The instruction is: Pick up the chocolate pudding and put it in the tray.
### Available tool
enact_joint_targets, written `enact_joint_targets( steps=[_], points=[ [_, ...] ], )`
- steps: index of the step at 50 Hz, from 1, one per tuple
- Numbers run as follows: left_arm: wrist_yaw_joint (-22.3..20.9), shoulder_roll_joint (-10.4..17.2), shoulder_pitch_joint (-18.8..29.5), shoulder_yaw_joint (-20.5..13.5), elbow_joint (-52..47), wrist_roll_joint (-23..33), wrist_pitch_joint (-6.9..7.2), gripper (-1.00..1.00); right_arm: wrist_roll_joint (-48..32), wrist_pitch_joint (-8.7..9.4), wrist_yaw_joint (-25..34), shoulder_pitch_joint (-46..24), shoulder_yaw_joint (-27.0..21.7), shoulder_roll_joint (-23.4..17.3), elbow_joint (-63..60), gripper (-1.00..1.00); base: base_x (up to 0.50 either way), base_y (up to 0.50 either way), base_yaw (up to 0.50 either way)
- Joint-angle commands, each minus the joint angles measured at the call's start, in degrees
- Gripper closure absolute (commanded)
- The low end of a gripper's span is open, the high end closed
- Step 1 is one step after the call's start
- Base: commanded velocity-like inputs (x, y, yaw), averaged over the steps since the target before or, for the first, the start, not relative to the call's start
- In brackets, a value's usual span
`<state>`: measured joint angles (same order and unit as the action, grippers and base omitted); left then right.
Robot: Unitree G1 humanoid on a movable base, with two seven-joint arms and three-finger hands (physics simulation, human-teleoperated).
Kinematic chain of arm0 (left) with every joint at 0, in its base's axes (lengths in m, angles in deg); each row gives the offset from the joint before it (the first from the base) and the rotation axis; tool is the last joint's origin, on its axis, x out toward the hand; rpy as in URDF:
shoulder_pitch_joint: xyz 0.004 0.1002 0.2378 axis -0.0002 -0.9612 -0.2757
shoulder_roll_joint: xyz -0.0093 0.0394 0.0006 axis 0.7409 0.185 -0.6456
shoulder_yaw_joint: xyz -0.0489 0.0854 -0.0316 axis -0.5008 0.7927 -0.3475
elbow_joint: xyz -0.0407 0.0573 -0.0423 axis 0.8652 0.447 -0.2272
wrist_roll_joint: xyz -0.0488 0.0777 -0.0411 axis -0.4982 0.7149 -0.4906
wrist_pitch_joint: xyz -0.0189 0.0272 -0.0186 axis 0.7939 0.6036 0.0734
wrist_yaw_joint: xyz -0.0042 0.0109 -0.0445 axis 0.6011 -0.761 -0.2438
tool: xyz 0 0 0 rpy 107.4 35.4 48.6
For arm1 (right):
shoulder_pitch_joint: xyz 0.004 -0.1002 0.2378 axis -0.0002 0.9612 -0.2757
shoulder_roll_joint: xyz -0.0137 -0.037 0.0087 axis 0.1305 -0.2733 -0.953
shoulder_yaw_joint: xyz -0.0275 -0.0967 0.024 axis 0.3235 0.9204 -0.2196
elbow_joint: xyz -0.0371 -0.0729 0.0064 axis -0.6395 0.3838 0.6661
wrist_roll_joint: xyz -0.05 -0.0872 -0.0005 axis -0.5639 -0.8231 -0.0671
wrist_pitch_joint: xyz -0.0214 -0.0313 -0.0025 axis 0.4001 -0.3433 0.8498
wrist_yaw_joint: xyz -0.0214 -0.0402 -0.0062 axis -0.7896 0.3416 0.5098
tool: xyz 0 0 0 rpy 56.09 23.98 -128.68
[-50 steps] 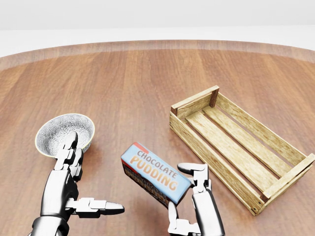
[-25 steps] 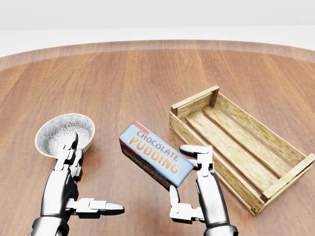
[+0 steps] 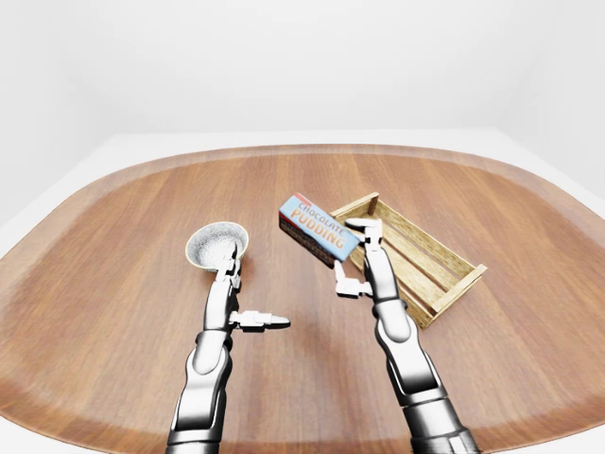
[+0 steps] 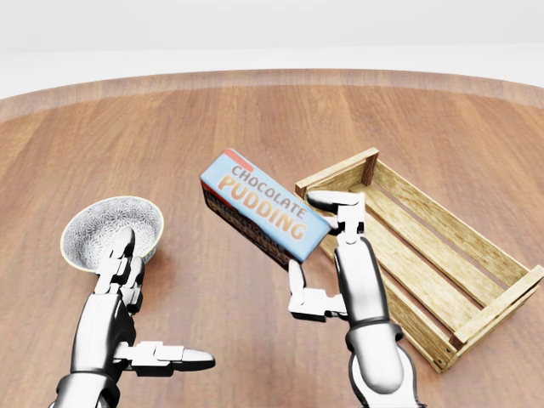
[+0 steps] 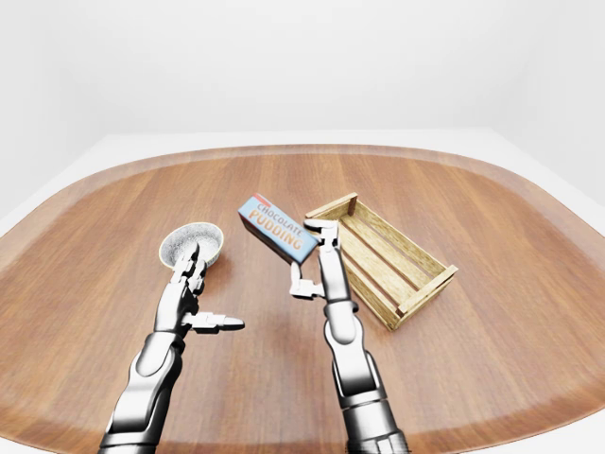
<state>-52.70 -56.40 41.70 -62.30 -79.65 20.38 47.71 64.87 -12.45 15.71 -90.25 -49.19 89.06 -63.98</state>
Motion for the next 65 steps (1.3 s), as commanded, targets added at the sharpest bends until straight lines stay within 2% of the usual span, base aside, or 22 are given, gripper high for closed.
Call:
enact_joint_targets(
  steps=[1,22,37,45,48,58,65],
  points=[
    [-0.08,-0.11,0.50,-0.17,0.89,-0.67,-0.12,-1.00,0.74,-0.01,-0.76,-9.28,-2.13,0.42,7.17,1.00,0.00,0.00,0.00],
    [-0.45,-0.09,0.20,-0.09,0.60,-0.57,0.12,-1.00,1.35,-0.01,-2.41,-26.50,-5.52,-1.96,24.08,1.00,0.00,0.00,0.00],
    [-0.57,-0.09,0.21,-0.10,0.47,-0.53,0.28,-1.00,1.39,-0.01,-3.60,-33.55,-6.25,-3.15,34.82,1.00,0.00,0.00,0.00],
    [-0.59,-0.08,0.38,-0.17,1.10,-0.60,-0.22,-1.00,1.12,-0.01,-4.73,-39.71,-6.85,-3.96,45.88,1.00,0.00,0.00,0.00],
    [-0.53,-0.10,0.37,-0.11,0.88,-0.58,0.03,-1.00,1.03,-0.01,-5.15,-41.75,-7.08,-4.36,51.38,1.00,0.00,0.00,0.00],
    [-0.42,-0.10,0.51,-0.15,0.71,-0.69,0.39,-1.00,0.71,-0.01,-6.26,-45.69,-8.05,-5.47,61.31,1.00,0.00,0.00,0.00],
    [-0.39,-0.07,0.65,-0.23,1.33,-0.76,-0.06,-1.00,0.52,-0.01,-6.51,-46.00,-8.36,-6.08,62.45,1.00,0.00,0.00,0.00]
  ],
)
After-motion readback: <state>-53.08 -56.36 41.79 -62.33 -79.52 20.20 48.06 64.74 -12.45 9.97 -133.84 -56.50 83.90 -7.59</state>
